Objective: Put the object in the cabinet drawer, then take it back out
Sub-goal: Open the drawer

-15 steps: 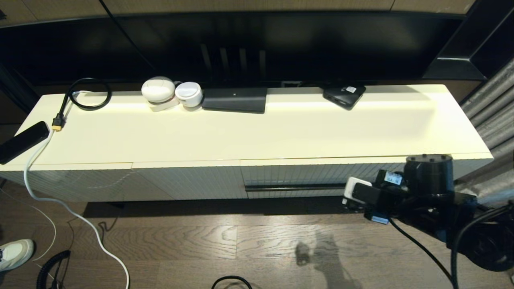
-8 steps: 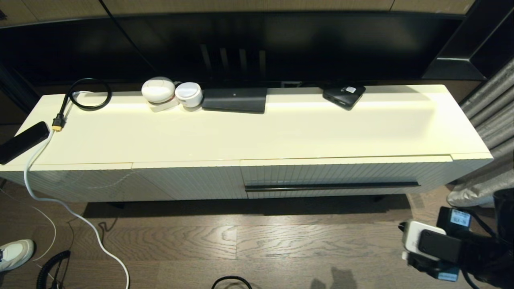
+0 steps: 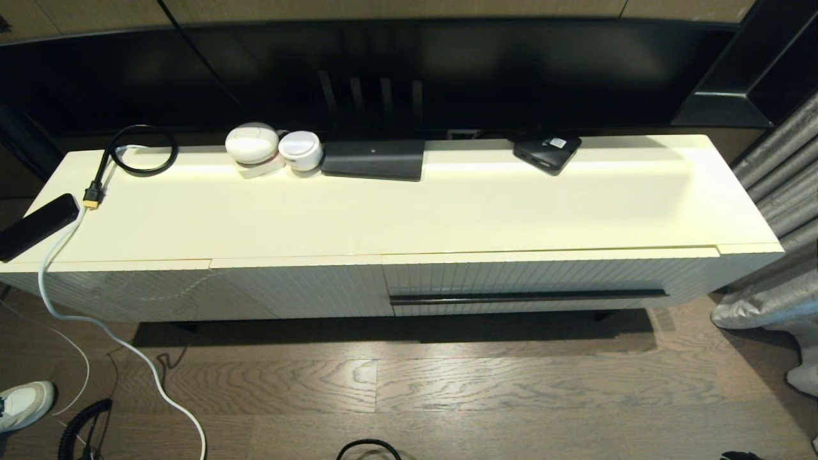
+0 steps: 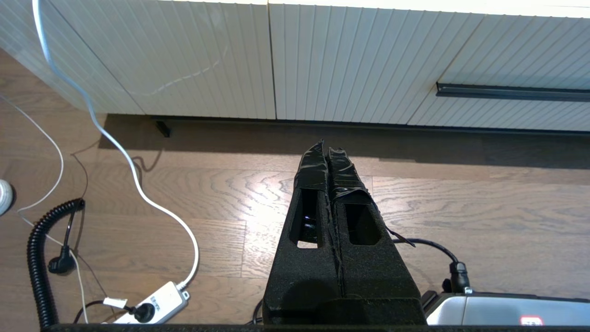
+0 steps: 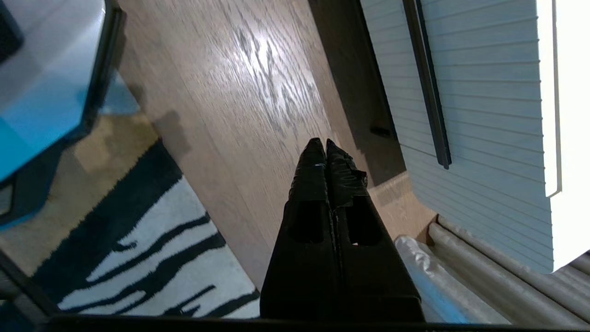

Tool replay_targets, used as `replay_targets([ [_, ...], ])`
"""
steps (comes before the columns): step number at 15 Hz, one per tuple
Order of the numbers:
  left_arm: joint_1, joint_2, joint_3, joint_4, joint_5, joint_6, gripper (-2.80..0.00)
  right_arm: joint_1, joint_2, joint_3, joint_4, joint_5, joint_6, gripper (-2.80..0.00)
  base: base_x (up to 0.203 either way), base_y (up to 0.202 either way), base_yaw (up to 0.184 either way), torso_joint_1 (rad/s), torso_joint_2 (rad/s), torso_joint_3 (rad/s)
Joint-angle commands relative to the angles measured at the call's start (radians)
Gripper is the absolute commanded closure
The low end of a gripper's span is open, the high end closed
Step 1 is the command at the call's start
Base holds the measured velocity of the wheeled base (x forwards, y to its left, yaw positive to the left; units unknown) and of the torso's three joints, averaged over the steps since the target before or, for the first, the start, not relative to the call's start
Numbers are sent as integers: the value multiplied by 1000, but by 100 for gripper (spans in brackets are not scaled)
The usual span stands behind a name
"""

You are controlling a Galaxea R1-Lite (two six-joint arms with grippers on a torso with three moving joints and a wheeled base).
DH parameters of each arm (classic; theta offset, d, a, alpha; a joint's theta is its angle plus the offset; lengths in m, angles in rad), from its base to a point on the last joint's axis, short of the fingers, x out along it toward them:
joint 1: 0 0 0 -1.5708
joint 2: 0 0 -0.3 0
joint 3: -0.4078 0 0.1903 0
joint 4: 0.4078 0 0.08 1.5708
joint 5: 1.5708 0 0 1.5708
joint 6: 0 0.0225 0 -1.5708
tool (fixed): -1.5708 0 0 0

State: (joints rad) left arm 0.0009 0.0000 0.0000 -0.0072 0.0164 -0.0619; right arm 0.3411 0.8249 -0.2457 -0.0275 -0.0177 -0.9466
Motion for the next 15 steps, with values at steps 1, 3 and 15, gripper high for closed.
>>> replay_targets([
  [1, 0, 0, 0, 0, 0, -1, 0, -2, -60, 9, 2, 22, 10, 0, 0, 0, 0, 0, 0, 0],
  [3, 1, 0, 1, 0, 0, -1, 0, -16, -14, 8, -7, 44, 10, 0, 0, 0, 0, 0, 0, 0],
  [15, 1, 0, 1, 0, 0, -1, 0, 14, 753, -90, -547, 88, -13, 0, 0, 0, 0, 0, 0, 0],
])
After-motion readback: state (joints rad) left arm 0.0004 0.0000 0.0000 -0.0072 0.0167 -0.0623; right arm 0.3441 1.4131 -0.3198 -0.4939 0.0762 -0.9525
